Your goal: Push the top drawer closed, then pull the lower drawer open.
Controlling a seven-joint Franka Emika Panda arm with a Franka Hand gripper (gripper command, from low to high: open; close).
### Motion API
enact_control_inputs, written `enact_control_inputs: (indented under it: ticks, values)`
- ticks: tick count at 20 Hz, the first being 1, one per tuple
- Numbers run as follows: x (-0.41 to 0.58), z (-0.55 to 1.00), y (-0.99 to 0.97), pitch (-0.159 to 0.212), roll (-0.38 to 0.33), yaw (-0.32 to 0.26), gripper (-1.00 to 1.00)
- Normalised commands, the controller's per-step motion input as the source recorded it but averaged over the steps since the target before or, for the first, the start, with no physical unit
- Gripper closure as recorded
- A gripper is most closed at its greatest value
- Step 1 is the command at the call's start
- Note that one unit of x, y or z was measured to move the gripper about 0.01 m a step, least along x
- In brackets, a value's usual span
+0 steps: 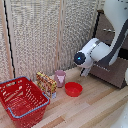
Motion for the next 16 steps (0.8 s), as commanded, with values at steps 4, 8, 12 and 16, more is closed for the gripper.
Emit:
enact_control_inputs:
  ticks: [4, 8, 12, 16]
  values:
    - [0.014, 0.18, 0.16, 0.000, 0.000, 0.000, -1.00]
    - [0.145, 0.37, -0.01, 0.000, 0.004, 0.000, -1.00]
    - [0.256, 0.42, -0.17, 0.000, 0.063, 0.003, -1.00]
    - [0.263, 0.38, -0.07, 0.018, 0.058, -0.003, -1.00]
